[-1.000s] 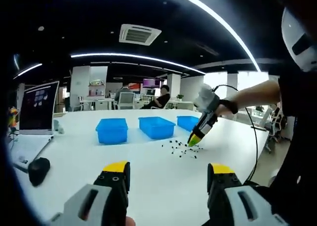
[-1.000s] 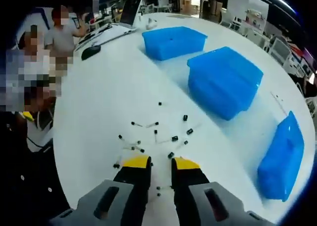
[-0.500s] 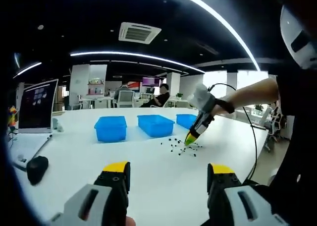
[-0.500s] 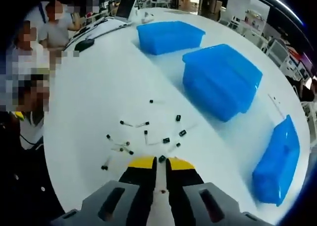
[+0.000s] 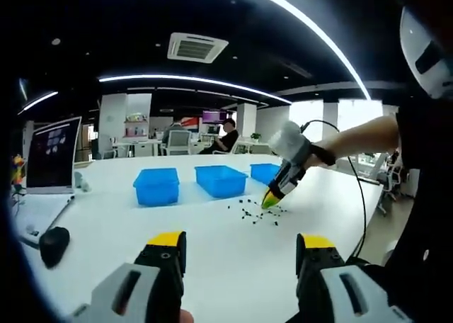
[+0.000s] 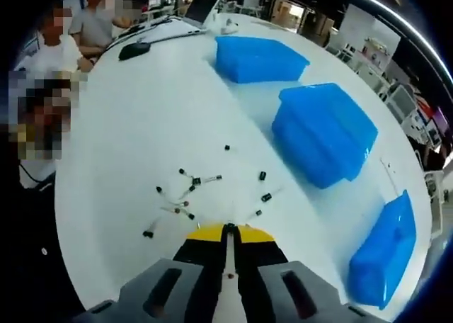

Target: Pick up the resistors one by one and place each resistor into its matching bin, sorting the parts by color and model until every resistor is separated into the correct bin for its type

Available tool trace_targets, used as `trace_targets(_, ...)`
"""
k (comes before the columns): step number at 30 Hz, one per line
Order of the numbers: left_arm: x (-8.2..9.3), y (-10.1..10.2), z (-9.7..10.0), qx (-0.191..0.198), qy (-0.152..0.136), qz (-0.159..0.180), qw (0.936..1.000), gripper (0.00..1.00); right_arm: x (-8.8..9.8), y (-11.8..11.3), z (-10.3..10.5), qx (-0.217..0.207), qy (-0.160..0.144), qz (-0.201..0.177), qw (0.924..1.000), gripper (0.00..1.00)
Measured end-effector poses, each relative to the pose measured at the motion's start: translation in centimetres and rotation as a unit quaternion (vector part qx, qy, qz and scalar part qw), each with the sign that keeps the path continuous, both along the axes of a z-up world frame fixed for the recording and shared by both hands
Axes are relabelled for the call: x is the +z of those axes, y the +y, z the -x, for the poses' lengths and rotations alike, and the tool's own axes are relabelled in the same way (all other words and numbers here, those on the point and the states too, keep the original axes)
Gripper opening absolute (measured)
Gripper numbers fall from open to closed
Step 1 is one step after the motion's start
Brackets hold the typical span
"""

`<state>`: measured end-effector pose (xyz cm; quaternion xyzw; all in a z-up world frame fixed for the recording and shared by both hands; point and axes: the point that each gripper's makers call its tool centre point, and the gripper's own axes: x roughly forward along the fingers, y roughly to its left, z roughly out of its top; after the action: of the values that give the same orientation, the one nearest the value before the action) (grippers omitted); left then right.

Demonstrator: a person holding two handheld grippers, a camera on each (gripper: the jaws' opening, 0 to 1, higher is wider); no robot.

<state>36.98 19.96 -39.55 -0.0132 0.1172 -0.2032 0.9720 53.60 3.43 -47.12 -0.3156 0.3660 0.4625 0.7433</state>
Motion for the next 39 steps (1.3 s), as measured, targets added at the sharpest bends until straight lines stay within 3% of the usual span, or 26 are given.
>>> trace_targets(5,0.5,-0.1,-0.1,0.000,-0.005,-0.003,1.0000,0.64,3.5,0.1,0.8,-0.014,-0.021,-0.097,0.9950,0.07)
trace_targets(8,0.9,-0.3,-0.2,-0.001,-0.013,0.001,0.9999,0.64,6.2,-0.2,2.0,-0.015,-0.044,-0.173,0.9838,0.07)
trace_targets(10,1.3,-0.4,-0.3,-0.003,-0.019,0.004,0.9998,0.64,8.2,-0.6,3.1,-0.016,-0.066,-0.234,0.9700,0.07)
trace_targets(13,1.8,-0.5,-0.4,-0.004,-0.024,0.005,0.9997,0.64,10.1,-2.1,4.3,-0.044,-0.097,-0.291,0.9509,0.07)
trace_targets(15,2.1,-0.5,-0.5,-0.002,-0.026,0.003,0.9997,0.64,11.7,-3.5,5.4,-0.076,-0.123,-0.346,0.9269,0.07)
trace_targets(18,2.6,-0.5,-0.6,0.000,-0.029,0.008,0.9995,0.64,12.7,-5.6,6.7,-0.111,-0.163,-0.386,0.9010,0.07)
trace_targets(19,2.9,-0.6,-0.6,0.000,-0.031,0.009,0.9995,0.64,13.1,-6.4,7.2,-0.129,-0.178,-0.404,0.8881,0.07)
trace_targets(22,3.3,-0.9,-0.6,0.000,-0.037,0.007,0.9993,0.64,13.4,-7.5,8.0,-0.159,-0.187,-0.436,0.8659,0.07)
trace_targets(23,3.3,-1.0,-0.5,0.000,-0.038,0.008,0.9992,0.64,13.6,-7.6,8.1,-0.160,-0.191,-0.439,0.8631,0.07)
trace_targets(29,3.4,-0.4,-0.4,0.022,-0.041,0.007,0.9989,0.65,14.3,-5.5,7.4,-0.130,-0.199,-0.433,0.8696,0.07)
trace_targets(33,3.6,1.2,-0.4,0.060,-0.045,0.010,0.9971,0.65,15.6,-1.3,5.7,-0.078,-0.184,-0.439,0.8762,0.07)
trace_targets(39,3.6,2.9,-0.2,0.093,-0.045,0.009,0.9946,0.64,17.7,5.3,1.7,-0.037,-0.154,-0.455,0.8764,0.07)
